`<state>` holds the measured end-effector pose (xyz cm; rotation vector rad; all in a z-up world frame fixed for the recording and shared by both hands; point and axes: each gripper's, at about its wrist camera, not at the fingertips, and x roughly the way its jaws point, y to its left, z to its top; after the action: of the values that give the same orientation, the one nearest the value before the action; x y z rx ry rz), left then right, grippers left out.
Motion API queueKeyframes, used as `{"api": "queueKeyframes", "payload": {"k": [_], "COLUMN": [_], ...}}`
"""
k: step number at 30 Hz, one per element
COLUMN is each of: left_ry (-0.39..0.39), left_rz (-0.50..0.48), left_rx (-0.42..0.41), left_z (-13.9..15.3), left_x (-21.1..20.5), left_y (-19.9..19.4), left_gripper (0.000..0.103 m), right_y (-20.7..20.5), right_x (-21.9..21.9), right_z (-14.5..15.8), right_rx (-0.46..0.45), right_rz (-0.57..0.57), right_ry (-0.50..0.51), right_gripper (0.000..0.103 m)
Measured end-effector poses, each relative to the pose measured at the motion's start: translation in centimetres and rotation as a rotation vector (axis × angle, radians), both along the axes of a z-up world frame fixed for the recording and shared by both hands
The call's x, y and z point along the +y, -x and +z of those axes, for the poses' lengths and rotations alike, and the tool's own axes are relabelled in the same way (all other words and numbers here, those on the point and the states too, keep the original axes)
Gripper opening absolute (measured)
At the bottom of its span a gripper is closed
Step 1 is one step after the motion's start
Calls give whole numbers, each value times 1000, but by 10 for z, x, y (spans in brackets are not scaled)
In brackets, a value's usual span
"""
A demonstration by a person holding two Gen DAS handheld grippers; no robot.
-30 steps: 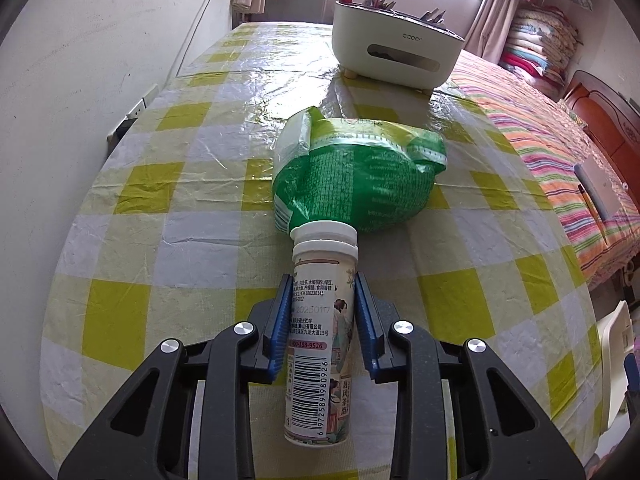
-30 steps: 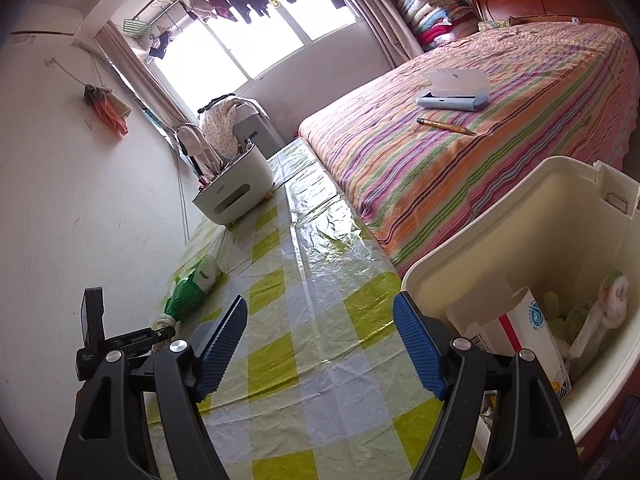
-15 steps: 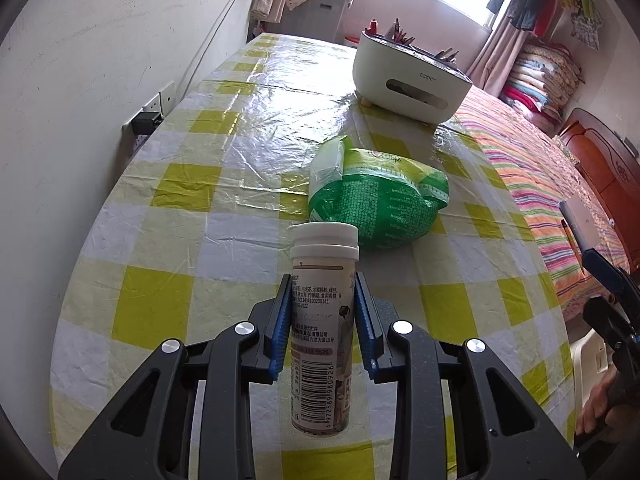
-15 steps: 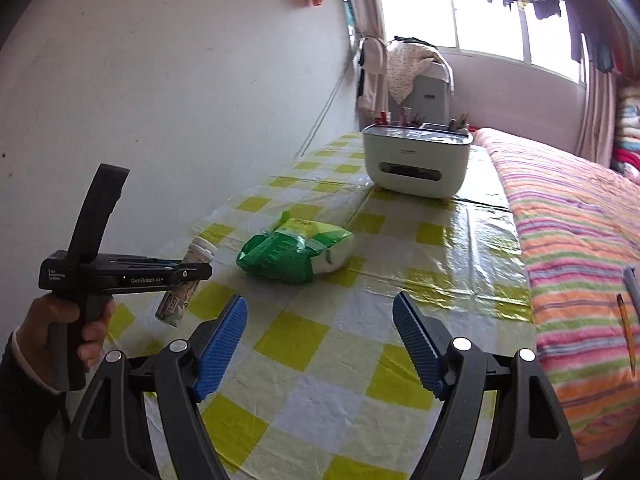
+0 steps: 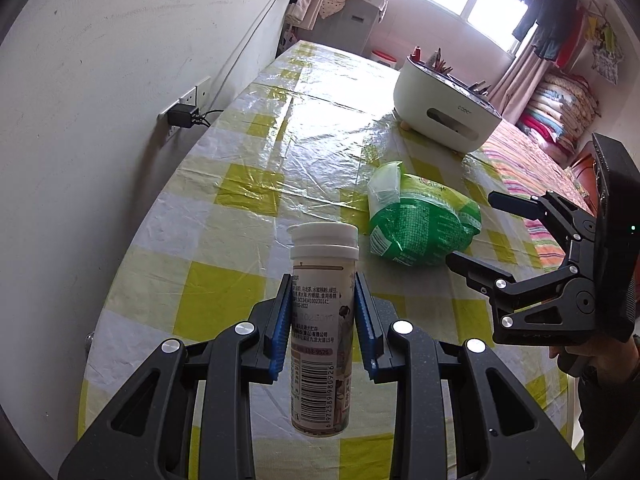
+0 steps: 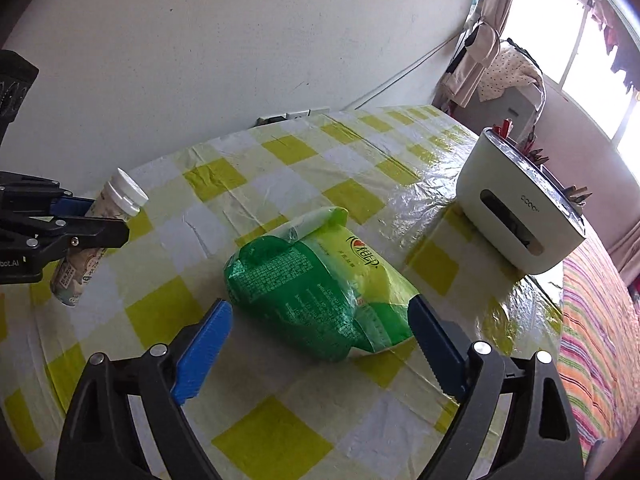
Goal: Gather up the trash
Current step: 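Lift the white bottle with the left gripper while the right grasps the green snack bag, then carry the green snack bag with the right gripper while the left carries the bottle to the basket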
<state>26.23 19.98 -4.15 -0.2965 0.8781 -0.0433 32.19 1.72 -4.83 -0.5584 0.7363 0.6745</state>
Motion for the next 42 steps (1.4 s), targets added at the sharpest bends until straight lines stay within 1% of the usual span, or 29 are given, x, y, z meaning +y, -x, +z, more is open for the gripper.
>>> {"api": "queueKeyframes", "payload": {"k": [5,10,15,17,18,20,22,24,27,32,37,42], "left_ry": [17,19,18,23,25,26,27,28,39,37,32,44], "left_rz": [-1,-20,-22,-19,-19,-17,-19,-17,-17,-30,-44,-58], "left_rx": [-8,-11,-10,-9,-8,-10,-12,-14,-14,-26,-30,-44], "left_z": [3,5,5,5,5,6,7,7,7,10,12,15], "left_x": [-1,-6,-9,-9,-8,-9,-9,-8,-8,-13,-20,-28], "left_y": [-1,-1,-1,-1,-1,-1,0,-1,0,5,11,21], "left_gripper": [28,28,28,28,28,28,28,28,28,28,28,28], "right_y": [-17,-30,-49,-58,-61,-64,-66,-63,-63,-52,-20,21], "right_x": [13,23,32,34,34,33,30,28,21,9,-6,-28], "right_z": [-11,-15,-19,-28,-33,-38,-40,-43,-45,-47,-47,-48], "right_rx": [30,47,82,128,148,159,185,185,243,288,276,235], "right_rz": [-1,7,-10,-25,-35,-46,-71,-91,-126,-185,-196,-211], "right_ry": [64,84,86,88,88,62,25,8,-16,-16,-12,-34], "right_gripper": [89,89,89,89,91,94,94,95,95,96,96,95]}}
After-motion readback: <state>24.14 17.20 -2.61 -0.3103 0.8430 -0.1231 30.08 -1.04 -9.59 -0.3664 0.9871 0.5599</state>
